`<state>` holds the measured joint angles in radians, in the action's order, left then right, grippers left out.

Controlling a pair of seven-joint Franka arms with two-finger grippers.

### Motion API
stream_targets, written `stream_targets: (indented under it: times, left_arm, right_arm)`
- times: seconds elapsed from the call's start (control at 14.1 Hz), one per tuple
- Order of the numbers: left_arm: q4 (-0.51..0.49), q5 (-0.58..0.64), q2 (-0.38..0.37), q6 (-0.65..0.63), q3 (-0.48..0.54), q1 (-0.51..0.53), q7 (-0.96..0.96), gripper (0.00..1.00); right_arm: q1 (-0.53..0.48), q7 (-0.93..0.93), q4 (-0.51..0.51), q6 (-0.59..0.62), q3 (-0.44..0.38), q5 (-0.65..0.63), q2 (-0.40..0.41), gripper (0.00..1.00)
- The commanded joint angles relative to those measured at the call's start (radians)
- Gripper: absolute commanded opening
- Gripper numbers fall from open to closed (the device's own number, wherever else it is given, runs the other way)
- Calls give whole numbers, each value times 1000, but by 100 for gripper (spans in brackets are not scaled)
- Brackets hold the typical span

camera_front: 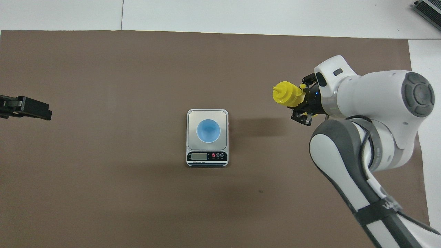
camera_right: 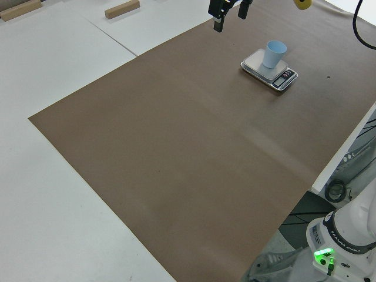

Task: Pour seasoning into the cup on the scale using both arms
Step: 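Bring the yellow bottle upright back to its spot with the right gripper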

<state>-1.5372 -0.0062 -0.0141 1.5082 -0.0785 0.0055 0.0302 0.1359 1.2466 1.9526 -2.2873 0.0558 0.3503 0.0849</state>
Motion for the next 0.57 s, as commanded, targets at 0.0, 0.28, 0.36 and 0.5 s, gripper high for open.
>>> stream_targets:
  times: [0.0, 0.28, 0.36, 0.5]
  left_arm:
    - [-3, -14, -7, -14, -3, 11, 4, 100]
    - [-3, -15, -6, -16, -3, 11, 4, 100]
    - [-3, -14, -7, -16, -3, 11, 4, 100]
    - [-3, -14, -7, -16, -3, 11, 4, 100]
  right_arm:
    - [-68, 176, 107, -50, 13, 262, -57, 0]
    - [-142, 541, 235, -125, 10, 686, -65, 0]
    - [-154, 629, 258, -127, 10, 801, -60, 0]
    - [-191, 749, 296, -107, 10, 927, -51, 0]
